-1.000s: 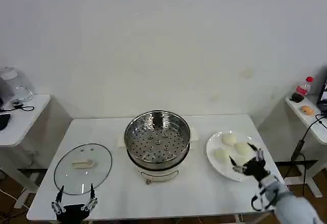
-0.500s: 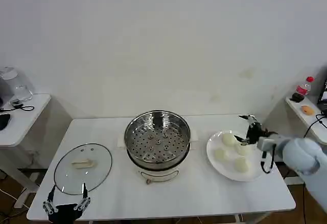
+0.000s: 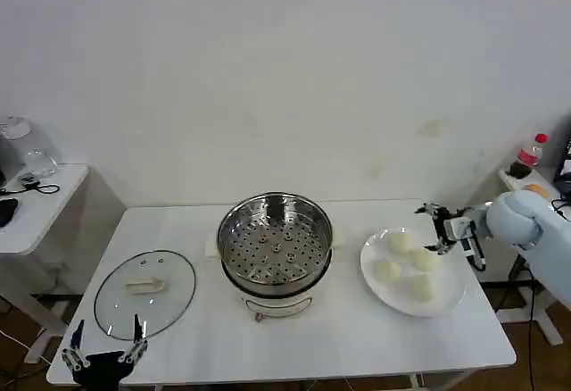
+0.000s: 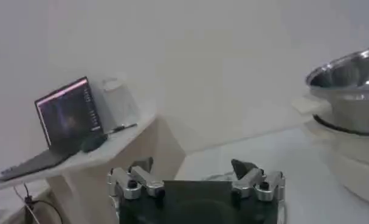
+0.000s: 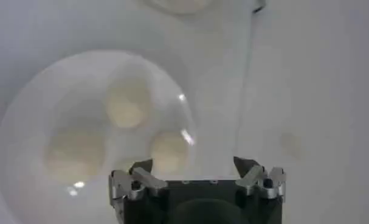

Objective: Take steamed baozi put them in steamer then cover it.

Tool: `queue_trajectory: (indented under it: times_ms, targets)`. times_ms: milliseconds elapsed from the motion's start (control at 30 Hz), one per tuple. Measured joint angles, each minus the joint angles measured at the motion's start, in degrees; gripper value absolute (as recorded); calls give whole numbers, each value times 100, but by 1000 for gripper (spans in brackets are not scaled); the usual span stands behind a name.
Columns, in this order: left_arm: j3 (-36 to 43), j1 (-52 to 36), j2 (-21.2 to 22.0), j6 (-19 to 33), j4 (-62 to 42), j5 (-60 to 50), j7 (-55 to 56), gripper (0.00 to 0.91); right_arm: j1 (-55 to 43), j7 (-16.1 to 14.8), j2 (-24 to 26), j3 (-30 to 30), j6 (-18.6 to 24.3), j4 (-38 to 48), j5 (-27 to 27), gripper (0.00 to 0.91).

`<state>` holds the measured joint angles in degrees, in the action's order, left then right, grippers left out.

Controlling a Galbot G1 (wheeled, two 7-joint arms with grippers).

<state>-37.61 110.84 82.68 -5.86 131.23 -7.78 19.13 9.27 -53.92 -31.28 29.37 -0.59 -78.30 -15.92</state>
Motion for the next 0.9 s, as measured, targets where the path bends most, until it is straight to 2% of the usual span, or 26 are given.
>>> queue_trajectory:
  times_ms: [433, 900]
  targets:
    - [-137, -8, 31, 6, 25, 38, -2, 907, -546, -115, -1120, 502, -95, 1459, -146, 907]
    - [-228, -54, 31, 10, -1, 130, 7, 907, -500, 38, -1886, 445, -37, 2512, -675, 907]
